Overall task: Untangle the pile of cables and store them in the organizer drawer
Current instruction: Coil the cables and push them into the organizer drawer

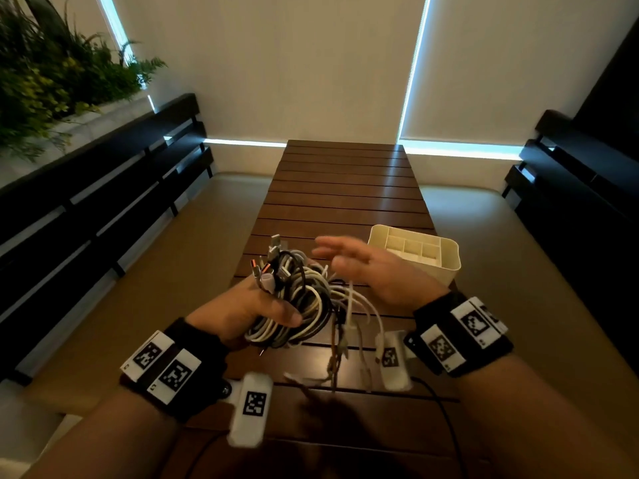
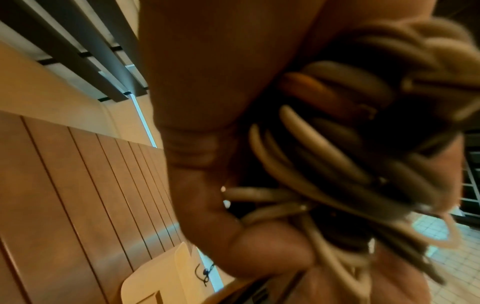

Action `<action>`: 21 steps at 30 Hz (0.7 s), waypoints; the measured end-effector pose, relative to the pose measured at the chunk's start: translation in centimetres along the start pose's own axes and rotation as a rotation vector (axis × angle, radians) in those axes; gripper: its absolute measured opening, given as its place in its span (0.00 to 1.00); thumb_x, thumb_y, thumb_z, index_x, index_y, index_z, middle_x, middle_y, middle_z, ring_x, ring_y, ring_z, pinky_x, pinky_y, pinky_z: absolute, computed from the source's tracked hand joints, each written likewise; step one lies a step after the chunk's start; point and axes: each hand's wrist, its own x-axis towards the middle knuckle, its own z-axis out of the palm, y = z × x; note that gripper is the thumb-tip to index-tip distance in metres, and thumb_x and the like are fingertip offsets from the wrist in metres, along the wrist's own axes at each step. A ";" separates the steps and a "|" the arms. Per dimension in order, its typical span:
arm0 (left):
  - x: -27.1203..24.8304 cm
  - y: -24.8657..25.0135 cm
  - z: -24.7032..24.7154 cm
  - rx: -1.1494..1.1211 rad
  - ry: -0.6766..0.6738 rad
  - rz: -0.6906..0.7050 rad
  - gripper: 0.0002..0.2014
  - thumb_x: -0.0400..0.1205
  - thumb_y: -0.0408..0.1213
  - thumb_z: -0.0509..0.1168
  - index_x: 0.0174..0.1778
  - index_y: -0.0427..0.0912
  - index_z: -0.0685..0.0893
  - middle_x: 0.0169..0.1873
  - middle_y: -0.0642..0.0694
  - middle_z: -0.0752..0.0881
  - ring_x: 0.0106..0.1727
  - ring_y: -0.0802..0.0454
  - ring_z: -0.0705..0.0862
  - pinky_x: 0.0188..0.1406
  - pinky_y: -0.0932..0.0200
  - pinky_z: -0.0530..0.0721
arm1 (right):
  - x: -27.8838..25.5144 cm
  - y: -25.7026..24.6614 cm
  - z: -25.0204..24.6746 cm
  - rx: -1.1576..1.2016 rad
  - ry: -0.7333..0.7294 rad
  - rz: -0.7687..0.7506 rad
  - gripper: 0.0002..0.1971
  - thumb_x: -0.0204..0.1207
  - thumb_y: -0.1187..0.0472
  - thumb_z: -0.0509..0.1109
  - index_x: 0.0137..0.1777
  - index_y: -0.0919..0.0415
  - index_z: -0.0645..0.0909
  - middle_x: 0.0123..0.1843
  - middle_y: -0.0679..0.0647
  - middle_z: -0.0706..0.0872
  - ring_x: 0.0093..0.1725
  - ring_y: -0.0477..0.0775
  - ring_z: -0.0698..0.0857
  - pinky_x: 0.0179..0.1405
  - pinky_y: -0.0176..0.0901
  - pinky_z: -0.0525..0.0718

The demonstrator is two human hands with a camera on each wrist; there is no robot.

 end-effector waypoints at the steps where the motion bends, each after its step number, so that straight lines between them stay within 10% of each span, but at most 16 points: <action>1: 0.1 0.0 -0.1 -0.024 0.005 0.027 0.33 0.61 0.19 0.70 0.65 0.37 0.80 0.52 0.35 0.91 0.52 0.40 0.91 0.43 0.50 0.90 | 0.1 0.3 0.4 0.022 -0.090 0.026 0.32 0.74 0.37 0.67 0.78 0.41 0.71 0.71 0.42 0.82 0.67 0.42 0.83 0.66 0.42 0.80; 8: 0.4 0.4 -0.3 -0.154 0.088 0.193 0.34 0.61 0.21 0.70 0.67 0.34 0.77 0.47 0.34 0.91 0.45 0.40 0.92 0.32 0.50 0.90 | -0.1 1.6 1.5 0.260 0.026 -0.023 0.11 0.82 0.64 0.70 0.62 0.56 0.83 0.50 0.54 0.92 0.51 0.54 0.92 0.51 0.43 0.88; 13: 1.0 -0.7 -0.6 -0.293 0.189 0.280 0.29 0.54 0.35 0.83 0.53 0.37 0.87 0.39 0.35 0.84 0.39 0.38 0.83 0.34 0.49 0.88 | -0.7 1.7 2.9 0.413 0.256 -0.101 0.09 0.84 0.63 0.68 0.60 0.53 0.83 0.36 0.50 0.85 0.34 0.48 0.84 0.31 0.37 0.82; 21: 1.8 -2.7 2.3 -0.351 0.169 0.214 0.38 0.55 0.35 0.84 0.61 0.32 0.80 0.45 0.36 0.90 0.44 0.43 0.90 0.42 0.48 0.90 | -0.6 -0.7 4.2 0.335 0.504 -0.131 0.13 0.89 0.52 0.59 0.67 0.44 0.82 0.45 0.34 0.88 0.46 0.37 0.85 0.50 0.41 0.81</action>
